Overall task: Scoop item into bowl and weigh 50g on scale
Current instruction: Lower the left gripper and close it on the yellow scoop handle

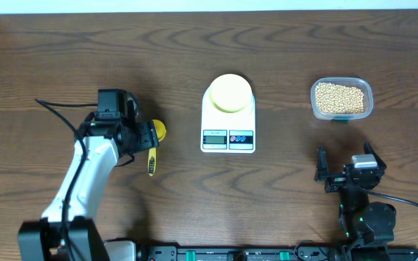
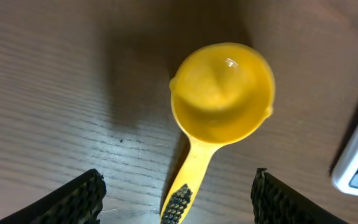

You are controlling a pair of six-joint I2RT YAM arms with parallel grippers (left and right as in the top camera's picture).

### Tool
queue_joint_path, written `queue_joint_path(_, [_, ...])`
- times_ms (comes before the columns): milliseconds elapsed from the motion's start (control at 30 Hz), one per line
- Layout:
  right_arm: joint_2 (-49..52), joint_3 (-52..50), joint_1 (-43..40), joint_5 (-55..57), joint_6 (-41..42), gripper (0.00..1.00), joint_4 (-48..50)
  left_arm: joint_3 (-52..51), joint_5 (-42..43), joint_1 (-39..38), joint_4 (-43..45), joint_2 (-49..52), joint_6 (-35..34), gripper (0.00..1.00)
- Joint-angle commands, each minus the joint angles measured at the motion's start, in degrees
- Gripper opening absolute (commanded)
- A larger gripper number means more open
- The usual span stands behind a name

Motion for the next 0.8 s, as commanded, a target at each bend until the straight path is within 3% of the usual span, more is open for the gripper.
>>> queue_joint_path(0, [-0.3,-0.2,0.3,-0.1,-0.6,0.99,-0.2,1.2,8.4,1.7,-0.8,3.1,6.8,0.77])
queue_joint_path(333, [-0.3,-0.2,0.3,-0.1,-0.6,0.99,-0.2,0.4,9.9,1.9,-1.8,6.5,11.2,0.77])
queue_joint_path(767, [-0.3,-0.2,0.3,-0.1,-0.6,0.99,-0.2,-1.0,8.2,1.9,1.1,9.4,11.3,0.77])
